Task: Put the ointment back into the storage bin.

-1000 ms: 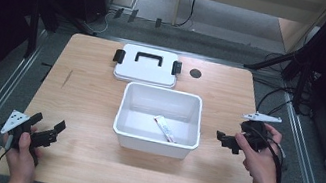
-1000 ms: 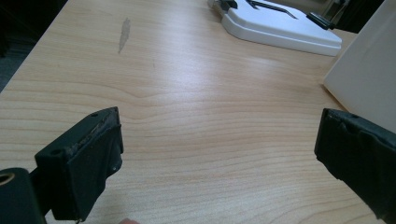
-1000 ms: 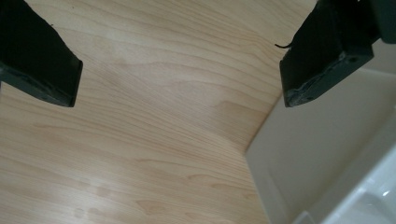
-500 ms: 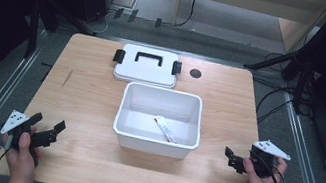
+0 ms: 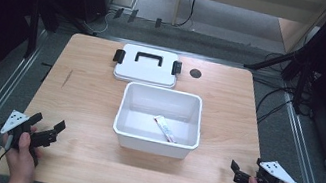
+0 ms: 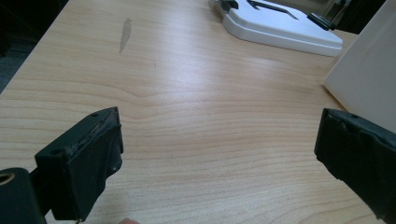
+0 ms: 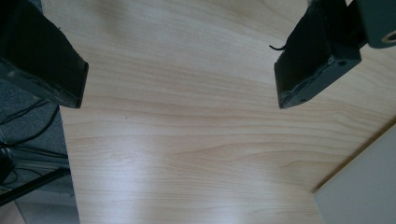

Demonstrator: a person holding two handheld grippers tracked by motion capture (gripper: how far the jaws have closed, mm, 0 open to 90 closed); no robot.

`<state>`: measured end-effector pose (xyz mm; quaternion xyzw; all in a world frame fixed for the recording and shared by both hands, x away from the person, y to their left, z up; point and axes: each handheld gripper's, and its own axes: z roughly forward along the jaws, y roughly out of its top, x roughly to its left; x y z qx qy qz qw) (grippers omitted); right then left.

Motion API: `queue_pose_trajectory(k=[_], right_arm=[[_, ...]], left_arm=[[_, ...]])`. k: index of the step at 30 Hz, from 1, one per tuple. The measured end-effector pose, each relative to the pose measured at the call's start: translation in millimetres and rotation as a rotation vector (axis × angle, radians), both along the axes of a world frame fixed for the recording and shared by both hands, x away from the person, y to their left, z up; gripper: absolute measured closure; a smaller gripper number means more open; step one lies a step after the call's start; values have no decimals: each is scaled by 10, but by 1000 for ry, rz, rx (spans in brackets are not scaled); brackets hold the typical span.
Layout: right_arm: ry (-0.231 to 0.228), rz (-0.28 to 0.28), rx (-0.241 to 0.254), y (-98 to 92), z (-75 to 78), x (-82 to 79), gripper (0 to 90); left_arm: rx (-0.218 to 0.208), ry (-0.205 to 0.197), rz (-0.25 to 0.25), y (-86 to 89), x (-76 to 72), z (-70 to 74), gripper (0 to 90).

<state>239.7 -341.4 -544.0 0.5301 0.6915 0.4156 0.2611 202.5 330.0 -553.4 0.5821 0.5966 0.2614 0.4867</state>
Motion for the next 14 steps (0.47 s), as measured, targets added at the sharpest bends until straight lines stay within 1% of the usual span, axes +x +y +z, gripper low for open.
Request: queue_pose_trajectory(k=[3,4,6,7,8,10,12,14], right_arm=[[-2,-2,25,-45,-19,-62,31],[-13,-11,35,-82,-21,-102,31],[-21,-18,36,-97,-21,-118,33],[-23,-28,59,-137,-21,-155,36],[-23,-28,59,-137,-21,-155,36],[-25,-45,84,-169,-23,-185,40],[-25,-46,107,-189,-25,-197,41],[-23,-54,116,-202,-27,-197,47]], left_arm=[[0,1,-2,3,1,-1,18],[-3,1,-1,4,2,-1,18],[-6,2,0,6,3,-1,18],[-6,1,0,7,3,-1,18],[-7,2,0,7,4,-2,18],[-4,4,1,5,4,-1,18],[-1,3,3,0,8,0,18],[1,5,5,1,13,0,18]])
